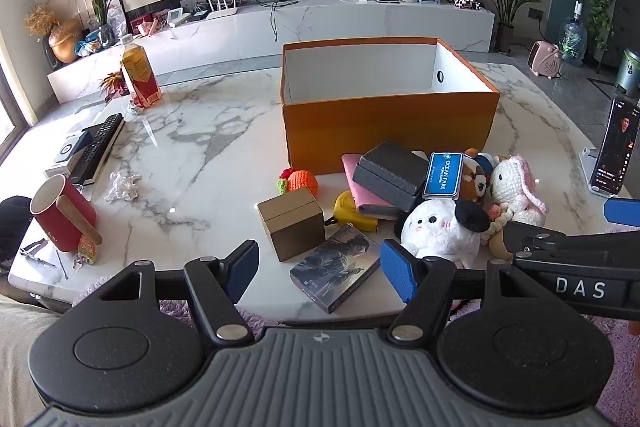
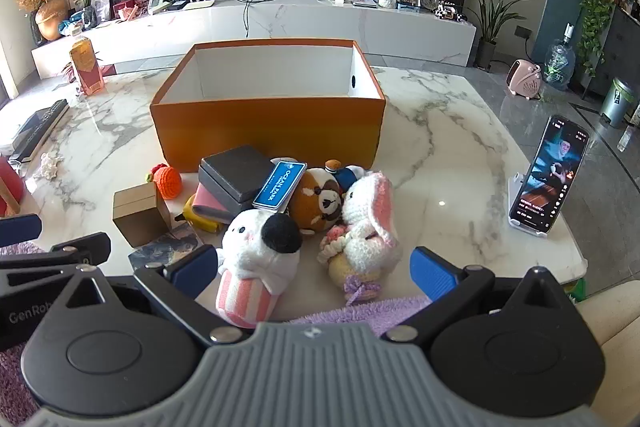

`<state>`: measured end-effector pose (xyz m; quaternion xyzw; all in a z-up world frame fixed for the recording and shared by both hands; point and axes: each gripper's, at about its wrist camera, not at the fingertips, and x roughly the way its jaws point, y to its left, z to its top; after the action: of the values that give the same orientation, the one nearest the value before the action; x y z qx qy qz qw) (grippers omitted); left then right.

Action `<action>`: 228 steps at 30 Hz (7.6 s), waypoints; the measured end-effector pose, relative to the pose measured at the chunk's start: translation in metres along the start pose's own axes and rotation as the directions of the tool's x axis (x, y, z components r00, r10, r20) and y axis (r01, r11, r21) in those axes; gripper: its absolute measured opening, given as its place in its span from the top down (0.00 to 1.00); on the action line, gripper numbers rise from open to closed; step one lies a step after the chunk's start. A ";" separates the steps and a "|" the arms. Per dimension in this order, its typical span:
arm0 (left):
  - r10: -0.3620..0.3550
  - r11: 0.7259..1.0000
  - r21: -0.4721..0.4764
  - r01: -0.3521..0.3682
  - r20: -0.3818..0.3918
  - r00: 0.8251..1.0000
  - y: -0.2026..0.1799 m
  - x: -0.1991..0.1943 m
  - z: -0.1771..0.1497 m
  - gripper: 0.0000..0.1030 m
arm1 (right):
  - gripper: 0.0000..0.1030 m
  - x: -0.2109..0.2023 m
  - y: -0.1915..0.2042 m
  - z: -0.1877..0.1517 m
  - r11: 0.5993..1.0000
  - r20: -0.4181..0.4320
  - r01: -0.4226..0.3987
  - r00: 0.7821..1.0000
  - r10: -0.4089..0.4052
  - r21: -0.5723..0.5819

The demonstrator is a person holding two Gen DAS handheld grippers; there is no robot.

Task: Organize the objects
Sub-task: 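Grasp the white black-eared plush with left tool while right tool grasps the crochet bunny, then lift both plushes and carry them over the orange box with both tools, then lower both plushes into the orange box and open both tools, then withdraw both tools from the box back toward the item pile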

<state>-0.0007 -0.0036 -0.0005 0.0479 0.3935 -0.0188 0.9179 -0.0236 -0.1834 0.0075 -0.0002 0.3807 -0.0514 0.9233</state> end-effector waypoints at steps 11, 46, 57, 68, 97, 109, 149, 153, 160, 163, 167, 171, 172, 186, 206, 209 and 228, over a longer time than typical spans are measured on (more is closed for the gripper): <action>-0.021 1.000 -0.004 0.021 -0.026 0.999 0.003 0.008 0.000 0.23 | 0.01 0.008 -0.001 0.001 1.000 -0.022 -0.008 1.000 0.008 0.006; -0.336 0.922 0.090 0.376 -0.299 0.893 -0.066 0.126 0.016 0.26 | 0.33 0.129 -0.072 0.022 0.989 -0.268 -0.058 0.959 0.093 0.136; -0.226 0.953 0.119 0.279 -0.334 0.915 -0.087 0.153 0.013 0.13 | 0.23 0.166 -0.074 0.019 0.987 -0.297 -0.096 0.946 0.131 0.131; -0.262 0.953 0.058 0.296 -0.324 0.909 -0.071 0.149 0.007 0.23 | 0.33 0.168 -0.072 0.019 0.984 -0.262 -0.143 0.951 0.167 0.108; -0.331 0.943 -0.047 0.330 -0.021 0.943 0.003 0.125 0.196 0.24 | 0.36 0.123 -0.042 0.200 0.906 0.045 -0.416 0.909 0.413 0.083; -0.150 0.983 0.072 0.168 -0.210 0.966 0.001 0.233 0.223 0.23 | 0.36 0.276 -0.018 0.239 0.916 -0.129 -0.368 0.912 0.389 0.158; -0.159 0.966 0.176 0.189 -0.172 0.972 0.007 0.251 0.246 0.25 | 0.30 0.381 0.049 0.237 0.904 -0.387 -0.420 0.848 0.361 -0.078; -0.158 0.965 0.184 0.188 -0.166 0.973 0.009 0.250 0.240 0.25 | 0.27 0.374 0.051 0.235 0.905 -0.388 -0.411 0.856 0.341 -0.110; -0.156 0.969 0.165 0.183 -0.164 0.974 0.021 0.243 0.232 0.25 | 0.19 0.340 0.033 0.232 0.889 -0.378 -0.431 0.857 0.350 -0.155; -0.162 0.969 0.156 0.192 -0.186 0.969 0.026 0.240 0.226 0.34 | 0.38 0.336 0.031 0.226 0.885 -0.398 -0.445 0.843 0.361 -0.141; -0.174 0.967 0.141 0.212 -0.245 0.954 0.029 0.242 0.215 0.55 | 0.55 0.341 0.034 0.218 0.889 -0.402 -0.447 0.835 0.375 -0.100; -0.195 0.962 0.136 0.237 -0.268 0.943 0.028 0.243 0.207 0.61 | 0.57 0.341 0.041 0.219 0.901 -0.354 -0.428 0.855 0.380 -0.068; -0.192 0.962 0.141 0.234 -0.264 0.945 0.027 0.241 0.206 0.61 | 0.57 0.342 0.042 0.218 0.903 -0.355 -0.425 0.855 0.377 -0.063; -0.252 0.962 0.079 0.260 -0.099 0.963 0.030 0.174 0.187 0.57 | 0.49 0.227 0.029 0.195 0.914 -0.155 -0.398 0.911 0.383 -0.083; -0.305 0.938 0.155 0.311 -0.058 0.950 -0.001 0.091 0.049 0.53 | 0.37 0.108 -0.019 0.040 0.950 -0.043 -0.310 0.950 0.309 -0.019; -0.293 0.932 0.188 0.309 -0.110 0.950 -0.008 0.094 0.026 0.44 | 0.41 0.117 -0.016 0.016 0.958 -0.096 -0.285 0.954 0.283 -0.006; -0.102 0.905 0.382 0.186 -0.228 0.968 -0.049 0.126 -0.031 0.29 | 0.42 0.151 -0.006 -0.028 0.964 -0.191 -0.262 0.949 0.249 -0.046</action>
<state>0.0606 -0.0489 -0.1166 0.2070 0.4751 -0.1619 0.8397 0.0630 -0.2023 -0.1181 0.0211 0.4623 0.0825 0.8826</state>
